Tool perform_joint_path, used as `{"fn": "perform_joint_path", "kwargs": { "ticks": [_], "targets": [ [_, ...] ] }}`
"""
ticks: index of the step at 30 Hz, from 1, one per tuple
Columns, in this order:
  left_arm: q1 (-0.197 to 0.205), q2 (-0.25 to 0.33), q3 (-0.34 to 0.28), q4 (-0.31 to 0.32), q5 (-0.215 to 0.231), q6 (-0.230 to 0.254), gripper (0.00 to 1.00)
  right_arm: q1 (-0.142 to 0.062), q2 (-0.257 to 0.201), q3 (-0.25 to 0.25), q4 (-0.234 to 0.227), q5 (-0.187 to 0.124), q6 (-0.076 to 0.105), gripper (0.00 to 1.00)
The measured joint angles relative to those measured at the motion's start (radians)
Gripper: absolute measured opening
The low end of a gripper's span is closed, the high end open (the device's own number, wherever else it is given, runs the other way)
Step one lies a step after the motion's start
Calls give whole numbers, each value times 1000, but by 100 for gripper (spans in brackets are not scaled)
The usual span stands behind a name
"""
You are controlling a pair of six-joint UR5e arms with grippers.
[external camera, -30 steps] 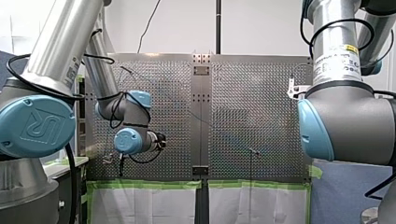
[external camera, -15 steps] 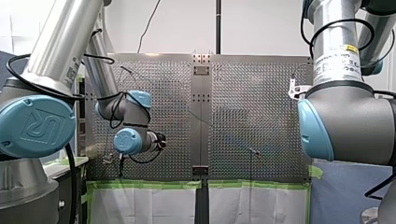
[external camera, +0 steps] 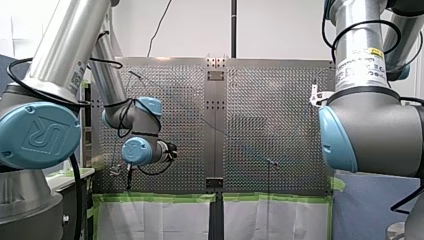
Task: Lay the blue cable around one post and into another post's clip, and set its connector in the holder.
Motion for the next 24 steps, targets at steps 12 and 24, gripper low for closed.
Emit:
{"fn": "perform_joint_path", "kwargs": {
  "ticks": [12,24],
  "targets": [
    [0,0,0,0,0,0,100,-1,0,0,29,74,-1,99],
    [0,0,0,0,0,0,100,-2,0,2,114,174,-37,99]
  ]
}}
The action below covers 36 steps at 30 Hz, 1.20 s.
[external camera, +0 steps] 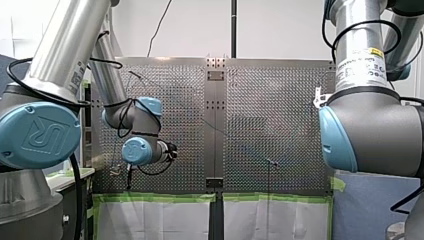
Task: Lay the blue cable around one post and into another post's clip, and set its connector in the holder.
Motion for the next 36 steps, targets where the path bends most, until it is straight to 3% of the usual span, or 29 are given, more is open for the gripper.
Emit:
{"fn": "perform_joint_path", "kwargs": {
  "ticks": [5,14,18,22,29,36],
  "targets": [
    [0,0,0,0,0,0,100,0,-1,20,12,45,-8,99],
    [0,0,0,0,0,0,100,7,-9,88,-32,115,-9,99],
    [-1,0,0,0,0,0,100,10,-32,121,-61,123,1,99],
    [-3,0,0,0,0,0,100,20,-61,152,-92,109,11,99],
    [-4,0,0,0,1,-2,100,65,-103,208,-148,76,-1,99],
    [-5,0,0,-6,0,-4,100,121,-106,265,-198,117,-10,99]
  ]
}}
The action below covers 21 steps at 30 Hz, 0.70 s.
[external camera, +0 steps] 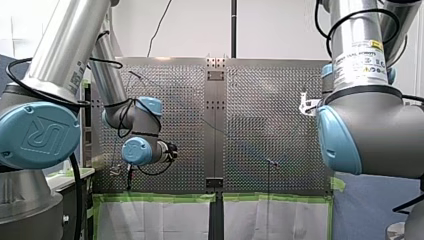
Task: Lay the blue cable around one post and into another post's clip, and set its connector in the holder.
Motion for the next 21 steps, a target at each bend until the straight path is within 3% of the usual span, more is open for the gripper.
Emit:
{"fn": "perform_joint_path", "kwargs": {
  "ticks": [11,18,21],
  "targets": [
    [-1,0,0,-2,0,-9,100,99,2,52,14,85,-46,99],
    [-2,0,0,-18,0,-25,100,161,2,54,46,97,-80,99],
    [0,0,0,-22,-1,-30,100,185,2,54,58,98,-86,99]
  ]
}}
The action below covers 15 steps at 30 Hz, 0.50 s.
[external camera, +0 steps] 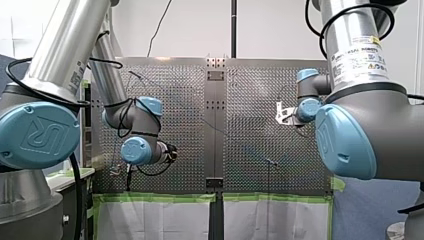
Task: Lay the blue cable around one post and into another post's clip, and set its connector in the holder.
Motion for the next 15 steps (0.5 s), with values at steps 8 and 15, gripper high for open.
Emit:
{"fn": "perform_joint_path", "kwargs": {
  "ticks": [8,15],
  "targets": [
    [4,0,0,30,-1,-21,100,62,0,0,21,-1,-5,99],
    [5,0,3,96,-6,-45,100,118,1,21,32,-27,-11,99]
  ]
}}
